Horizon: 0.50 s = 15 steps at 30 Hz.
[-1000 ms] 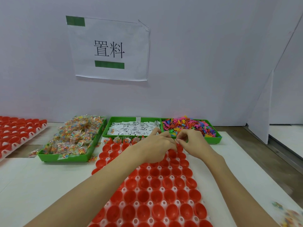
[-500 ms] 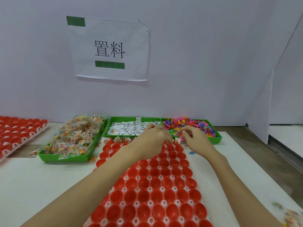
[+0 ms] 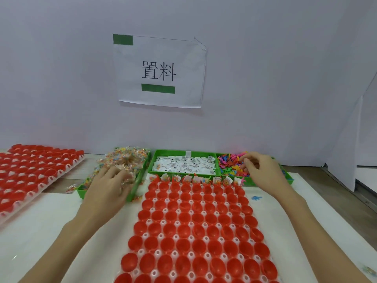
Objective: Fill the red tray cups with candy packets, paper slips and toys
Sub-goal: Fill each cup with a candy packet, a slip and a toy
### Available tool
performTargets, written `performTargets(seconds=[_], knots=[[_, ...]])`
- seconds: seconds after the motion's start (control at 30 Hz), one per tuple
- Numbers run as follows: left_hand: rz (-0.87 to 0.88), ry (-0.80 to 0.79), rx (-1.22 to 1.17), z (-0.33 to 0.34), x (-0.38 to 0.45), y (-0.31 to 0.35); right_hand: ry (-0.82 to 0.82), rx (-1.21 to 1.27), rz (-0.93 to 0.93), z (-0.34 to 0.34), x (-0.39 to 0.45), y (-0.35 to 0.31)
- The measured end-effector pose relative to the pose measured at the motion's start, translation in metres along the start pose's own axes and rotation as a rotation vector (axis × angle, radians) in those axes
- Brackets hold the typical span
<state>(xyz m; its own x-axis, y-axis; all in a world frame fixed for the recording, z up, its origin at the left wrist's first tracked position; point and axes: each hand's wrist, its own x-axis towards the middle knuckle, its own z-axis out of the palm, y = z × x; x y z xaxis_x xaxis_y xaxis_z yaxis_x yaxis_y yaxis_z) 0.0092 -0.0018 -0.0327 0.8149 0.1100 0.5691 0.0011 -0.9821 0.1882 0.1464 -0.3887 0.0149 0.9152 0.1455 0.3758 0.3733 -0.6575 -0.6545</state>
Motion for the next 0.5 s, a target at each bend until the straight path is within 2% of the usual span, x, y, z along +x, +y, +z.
performTargets(seconds=[0.2, 0.5], knots=[[0.045, 0.057, -0.15, 0.005, -0.013, -0.008, -0.127, -0.03, -0.134, 0.02, -0.019, -0.042], [0.102, 0.213, -0.12, 0.01, -0.011, -0.019, -0.267, -0.174, -0.15, 0.039, -0.007, -0.059]])
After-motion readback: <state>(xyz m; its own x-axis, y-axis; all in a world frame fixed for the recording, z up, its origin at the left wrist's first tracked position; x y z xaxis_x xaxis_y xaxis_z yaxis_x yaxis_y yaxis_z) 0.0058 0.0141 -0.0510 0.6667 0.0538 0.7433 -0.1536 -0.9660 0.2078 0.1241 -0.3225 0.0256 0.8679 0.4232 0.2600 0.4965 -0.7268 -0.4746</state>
